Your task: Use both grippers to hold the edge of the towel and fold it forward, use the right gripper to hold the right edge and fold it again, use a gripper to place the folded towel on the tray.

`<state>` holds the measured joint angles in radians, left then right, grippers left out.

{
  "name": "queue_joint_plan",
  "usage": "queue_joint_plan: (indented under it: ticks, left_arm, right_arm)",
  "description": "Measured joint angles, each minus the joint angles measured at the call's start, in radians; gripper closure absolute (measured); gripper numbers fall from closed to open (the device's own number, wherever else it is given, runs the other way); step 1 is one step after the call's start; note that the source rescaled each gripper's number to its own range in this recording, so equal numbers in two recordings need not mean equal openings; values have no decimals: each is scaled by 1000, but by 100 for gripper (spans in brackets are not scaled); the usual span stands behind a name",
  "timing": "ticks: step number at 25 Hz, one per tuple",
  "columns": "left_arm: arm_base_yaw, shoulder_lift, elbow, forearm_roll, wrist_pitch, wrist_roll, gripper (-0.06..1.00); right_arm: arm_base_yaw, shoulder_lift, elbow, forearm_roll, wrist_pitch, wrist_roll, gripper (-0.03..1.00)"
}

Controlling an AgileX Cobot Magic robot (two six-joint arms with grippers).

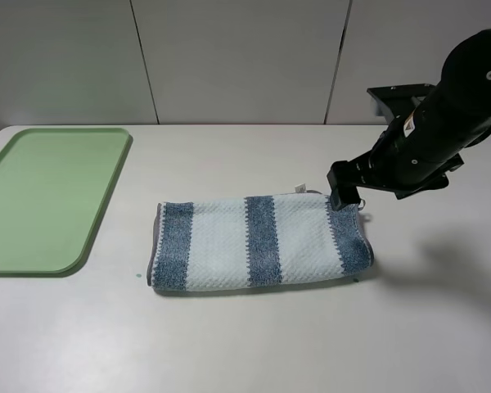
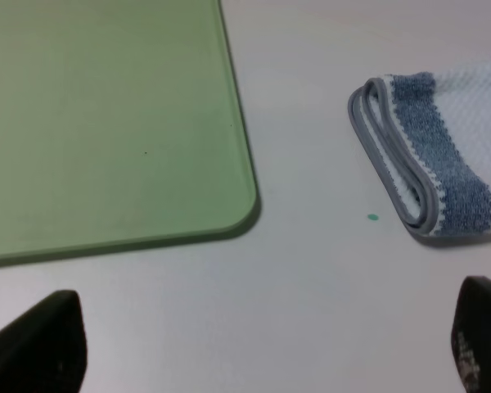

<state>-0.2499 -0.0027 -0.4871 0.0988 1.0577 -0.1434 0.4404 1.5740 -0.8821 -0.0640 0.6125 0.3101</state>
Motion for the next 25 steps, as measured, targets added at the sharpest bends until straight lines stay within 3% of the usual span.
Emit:
queue_joint_plan:
  ticks: [25]
  left_arm:
    - [0, 0, 0, 0, 0, 0, 7]
  right_arm:
    - [-93, 287, -7, 36, -163, -89, -3]
